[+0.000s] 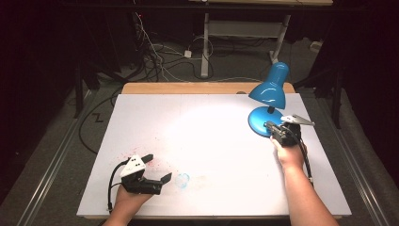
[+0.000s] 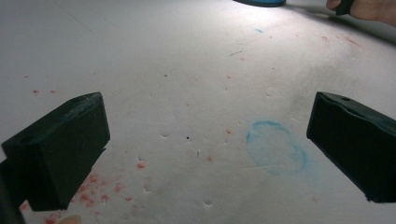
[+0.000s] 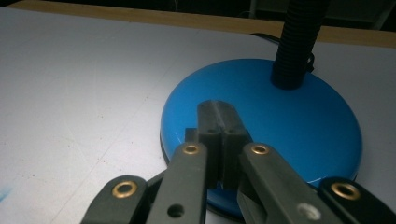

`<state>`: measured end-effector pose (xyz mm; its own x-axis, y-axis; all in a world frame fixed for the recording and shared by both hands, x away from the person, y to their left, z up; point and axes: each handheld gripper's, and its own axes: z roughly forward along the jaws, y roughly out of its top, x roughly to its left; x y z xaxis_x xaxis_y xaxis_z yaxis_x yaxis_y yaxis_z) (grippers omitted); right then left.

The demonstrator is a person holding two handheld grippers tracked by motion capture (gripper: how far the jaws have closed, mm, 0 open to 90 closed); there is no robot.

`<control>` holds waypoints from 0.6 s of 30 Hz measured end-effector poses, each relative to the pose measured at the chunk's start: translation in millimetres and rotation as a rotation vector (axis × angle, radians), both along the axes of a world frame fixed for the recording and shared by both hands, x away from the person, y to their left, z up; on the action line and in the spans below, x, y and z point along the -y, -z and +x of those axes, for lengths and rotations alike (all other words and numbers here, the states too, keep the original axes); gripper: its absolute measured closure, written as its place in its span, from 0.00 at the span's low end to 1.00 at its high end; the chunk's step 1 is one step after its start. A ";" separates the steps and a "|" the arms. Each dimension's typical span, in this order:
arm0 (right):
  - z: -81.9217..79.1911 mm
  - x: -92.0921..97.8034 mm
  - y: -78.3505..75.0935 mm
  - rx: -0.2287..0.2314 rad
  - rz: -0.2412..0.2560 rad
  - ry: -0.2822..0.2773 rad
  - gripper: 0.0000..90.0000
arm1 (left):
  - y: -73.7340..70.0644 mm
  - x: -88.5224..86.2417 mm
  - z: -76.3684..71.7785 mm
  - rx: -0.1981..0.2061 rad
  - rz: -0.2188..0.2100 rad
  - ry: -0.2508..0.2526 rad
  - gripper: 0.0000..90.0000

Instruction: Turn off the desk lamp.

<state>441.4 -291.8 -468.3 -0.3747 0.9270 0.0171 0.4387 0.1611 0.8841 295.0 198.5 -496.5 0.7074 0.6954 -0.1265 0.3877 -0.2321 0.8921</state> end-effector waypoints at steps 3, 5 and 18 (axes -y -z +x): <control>4.8 1.6 -1.3 -0.010 0.013 0.001 1.00 | 0.0 -0.3 0.4 -0.003 0.000 0.003 0.00; 7.7 1.0 -2.4 -0.014 0.007 0.001 1.00 | 0.1 0.4 0.5 -0.003 0.003 0.003 0.00; 18.9 -2.4 1.9 -0.043 -0.015 0.008 1.00 | 0.2 0.8 0.7 -0.006 0.006 0.008 0.00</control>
